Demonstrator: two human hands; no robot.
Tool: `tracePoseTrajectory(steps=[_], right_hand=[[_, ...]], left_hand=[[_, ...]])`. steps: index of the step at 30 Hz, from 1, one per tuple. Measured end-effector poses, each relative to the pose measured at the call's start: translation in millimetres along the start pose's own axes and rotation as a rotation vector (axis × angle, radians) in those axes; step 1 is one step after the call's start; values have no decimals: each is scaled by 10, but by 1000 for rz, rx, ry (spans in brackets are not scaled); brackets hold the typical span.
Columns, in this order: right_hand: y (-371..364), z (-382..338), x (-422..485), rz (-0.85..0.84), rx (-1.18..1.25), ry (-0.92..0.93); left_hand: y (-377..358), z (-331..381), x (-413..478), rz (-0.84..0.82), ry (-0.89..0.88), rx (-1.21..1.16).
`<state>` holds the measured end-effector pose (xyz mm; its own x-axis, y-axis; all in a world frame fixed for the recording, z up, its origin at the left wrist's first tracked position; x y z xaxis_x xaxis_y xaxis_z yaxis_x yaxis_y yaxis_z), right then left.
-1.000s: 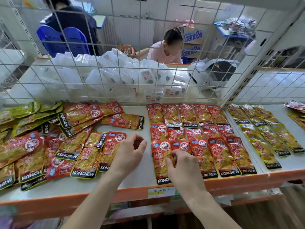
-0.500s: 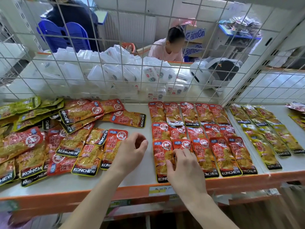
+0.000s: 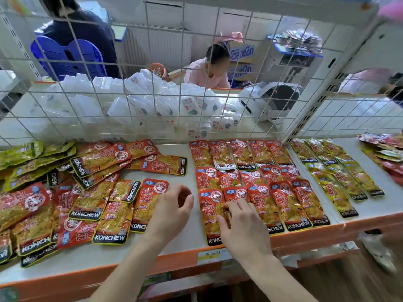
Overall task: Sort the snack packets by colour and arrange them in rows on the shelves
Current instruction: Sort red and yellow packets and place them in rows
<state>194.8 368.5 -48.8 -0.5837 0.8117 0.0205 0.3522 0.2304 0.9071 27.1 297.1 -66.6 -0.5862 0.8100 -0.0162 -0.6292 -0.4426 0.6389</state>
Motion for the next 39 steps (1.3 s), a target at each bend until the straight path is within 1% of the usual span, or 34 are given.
tracePoseTrajectory(steps=[5,9,12,16,20,24,27,31,33,39], right_hand=[[64,-44,-40,7,69,6],[231,-10,-92,68,85,1],[371,114,-154,96,86,-12],[574,388,-244,109,114,-21],[864,743,-319,164,139,-13],[1235,1286,-432,204,157,-5],[1600,1810,-568,240,144,-12],[2125,2509,-778,313,125,-39],[2313,2816,-884,309,97,-65],[2763,3546,-1166,367,114,-134]], left_hand=[[-14,110,-93,-10,-94,19],[-34,203,-90,-7,-163,36],[-95,355,-126,-28,-204,117],[-108,697,-215,30,-240,274],[-292,1048,-313,50,-289,338],[-745,1513,-397,61,-350,376],[-1208,1991,-497,60,-392,365],[-1867,2659,-658,21,-457,370],[-2161,2946,-735,12,-493,372],[-2807,3625,-928,-49,-601,370]])
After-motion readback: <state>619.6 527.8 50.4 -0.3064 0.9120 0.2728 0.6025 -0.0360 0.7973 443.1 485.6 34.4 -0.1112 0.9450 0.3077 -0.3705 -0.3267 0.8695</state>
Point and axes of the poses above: each hand's wrist, its own x-axis towards the middle knuckle, its own y-axis out of the back of the hand, z = x × y, the point moved 9 cm from there along x, towards the middle knuckle, and after that the axes turned 7 degrees about x, right-handed, at the moved point
